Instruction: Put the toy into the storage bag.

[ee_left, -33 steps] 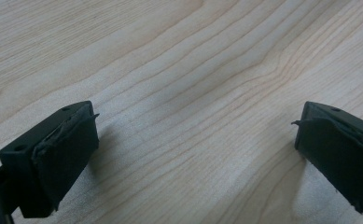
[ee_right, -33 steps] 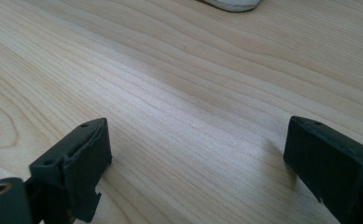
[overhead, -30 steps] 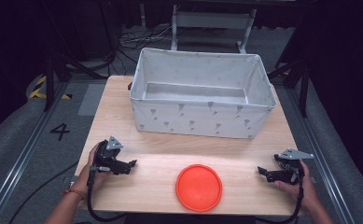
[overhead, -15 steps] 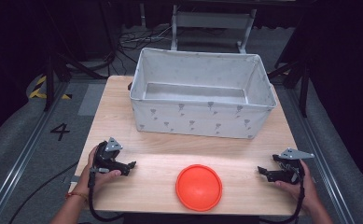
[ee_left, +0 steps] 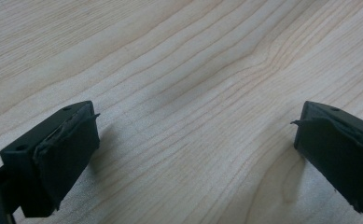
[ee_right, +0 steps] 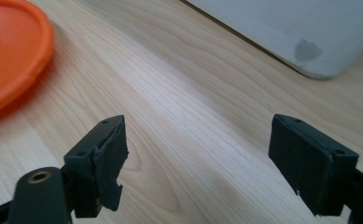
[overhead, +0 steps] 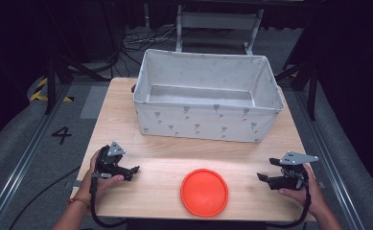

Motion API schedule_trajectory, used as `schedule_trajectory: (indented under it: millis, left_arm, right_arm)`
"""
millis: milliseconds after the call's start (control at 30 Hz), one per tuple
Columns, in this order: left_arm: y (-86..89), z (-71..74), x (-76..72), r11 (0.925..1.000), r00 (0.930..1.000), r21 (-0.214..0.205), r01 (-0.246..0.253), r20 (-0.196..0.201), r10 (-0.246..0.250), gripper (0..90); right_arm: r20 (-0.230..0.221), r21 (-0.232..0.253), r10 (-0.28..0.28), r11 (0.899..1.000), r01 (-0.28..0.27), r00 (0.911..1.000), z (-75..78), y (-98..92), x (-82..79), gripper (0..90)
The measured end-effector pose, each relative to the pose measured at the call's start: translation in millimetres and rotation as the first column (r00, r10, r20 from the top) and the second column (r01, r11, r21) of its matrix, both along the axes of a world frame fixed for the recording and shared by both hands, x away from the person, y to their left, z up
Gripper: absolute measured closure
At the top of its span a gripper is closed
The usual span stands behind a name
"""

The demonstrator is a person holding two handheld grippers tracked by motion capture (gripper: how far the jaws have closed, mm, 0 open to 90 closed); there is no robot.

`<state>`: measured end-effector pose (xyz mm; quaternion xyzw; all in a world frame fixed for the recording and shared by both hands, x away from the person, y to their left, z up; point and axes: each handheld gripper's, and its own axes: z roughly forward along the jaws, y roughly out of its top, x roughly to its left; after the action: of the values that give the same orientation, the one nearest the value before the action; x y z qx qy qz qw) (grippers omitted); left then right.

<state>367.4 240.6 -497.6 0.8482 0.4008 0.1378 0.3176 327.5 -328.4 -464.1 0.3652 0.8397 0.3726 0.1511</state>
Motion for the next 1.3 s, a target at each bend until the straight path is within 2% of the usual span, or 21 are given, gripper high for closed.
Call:
schedule_trajectory:
  millis: [167, 267, 300, 333, 367, 400, 500, 633, 767, 900, 967, 1000, 1067, 1100, 1133, 1167, 1200, 1300]
  left_arm:
    - [0.0, 0.0, 0.0, 1.0, 1.0, -0.001, -0.001, -0.001, 0.001, 0.3]
    - [-0.1, 0.0, 0.0, 1.0, 1.0, -0.001, -0.001, -0.001, 0.001, 0.3]
    - [-0.1, 0.0, 0.0, 1.0, 1.0, -0.001, -0.001, -0.001, 0.001, 0.3]
    - [0.0, 0.0, 0.0, 1.0, 1.0, 0.0, 0.0, 0.0, 0.0, 0.3]
    - [0.0, 0.0, 0.0, 1.0, 1.0, -0.001, -0.001, 0.0, 0.001, 0.3]
    - [0.0, 0.0, 0.0, 1.0, 1.0, -0.001, -0.001, 0.0, 0.001, 0.3]
    - [0.0, 0.0, 0.0, 1.0, 1.0, 0.0, 0.0, 0.0, 0.0, 0.3]
    - [0.0, -0.1, 0.0, 1.0, 1.0, -0.001, -0.001, 0.0, 0.001, 0.3]
    - [0.0, 0.0, 0.0, 1.0, 1.0, 0.0, 0.0, 0.0, 0.0, 0.3]
    - [0.0, 0.0, 0.0, 1.0, 1.0, 0.0, 0.0, 0.0, 0.0, 0.3]
    - [0.0, 0.0, 0.0, 1.0, 1.0, -0.001, -0.001, 0.0, 0.001, 0.3]
    - [0.0, 0.0, 0.0, 1.0, 1.0, -0.001, 0.0, 0.0, 0.0, 0.3]
    - [0.0, -0.1, 0.0, 1.0, 1.0, -0.001, -0.001, -0.001, 0.001, 0.3]
    - [0.0, -0.1, -0.1, 1.0, 1.0, -0.001, -0.001, -0.001, 0.001, 0.3]
    - [0.0, -0.1, -0.1, 1.0, 1.0, -0.001, -0.001, -0.001, 0.001, 0.3]
    - [0.0, 0.0, 0.0, 1.0, 1.0, 0.0, 0.0, 0.0, 0.0, 0.3]
    - [0.0, 0.0, 0.0, 1.0, 1.0, 0.0, 0.0, 0.0, 0.0, 0.3]
    - [0.0, 0.0, -0.1, 1.0, 1.0, -0.001, 0.0, 0.0, 0.0, 0.3]
  right_arm:
    - [0.007, 0.011, 0.074, 0.997, -0.074, 0.9973, 10.4, 23.7, -1.8, 19.6]
    - [0.007, -0.011, 0.116, 0.993, -0.116, 0.9932, 14.8, 39.8, -3.9, 20.4]
    - [0.007, -0.011, 0.116, 0.993, -0.116, 0.9932, 14.8, 39.8, -3.9, 20.4]
    - [-0.005, -0.014, 0.144, 0.989, -0.144, 0.9896, 18.0, 51.5, -3.9, 22.3]
    - [-0.005, -0.014, 0.144, 0.989, -0.144, 0.9896, 18.0, 51.5, -3.9, 22.3]
    - [-0.008, 0.005, 0.179, 0.984, -0.179, 0.9838, 20.4, 62.1, -3.1, 22.4]
    - [-0.013, 0.002, 0.2, 0.98, -0.2, 0.9797, 21.4, 72.5, -1.6, 22.4]
    - [-0.035, -0.012, 0.266, 0.964, -0.266, 0.9634, 19.5, 100.3, 2.0, 22.2]
    - [-0.072, -0.033, 0.321, 0.946, -0.324, 0.9444, 11.0, 123.9, 4.5, 20.7]
    - [-0.102, -0.071, 0.378, 0.92, -0.386, 0.9202, -0.1, 143.1, 7.2, 19.5]
    - [-0.128, -0.081, 0.377, 0.918, -0.389, 0.9172, -5.1, 148.3, 9.7, 19.3]
    - [-0.142, -0.082, 0.383, 0.915, -0.396, 0.913, -8.4, 150.4, 11.5, 19.3]
    - [-0.165, -0.088, 0.371, 0.917, -0.389, 0.9137, -13.5, 153.3, 14.5, 18.7]
    - [-0.171, -0.097, 0.359, 0.92, -0.379, 0.9174, -16.1, 154.8, 15.5, 17.5]
    - [-0.192, -0.093, 0.367, 0.917, -0.389, 0.9102, -19.1, 155.3, 15.4, 14.1]
    - [-0.192, -0.093, 0.367, 0.917, -0.389, 0.9102, -19.1, 155.3, 15.4, 14.1]
    - [-0.174, -0.111, 0.399, 0.901, -0.42, 0.9003, -20.4, 156.9, 11.4, 13.7]
    - [-0.167, -0.108, 0.399, 0.902, -0.419, 0.9015, -21.1, 157.7, 9.5, 13.3]
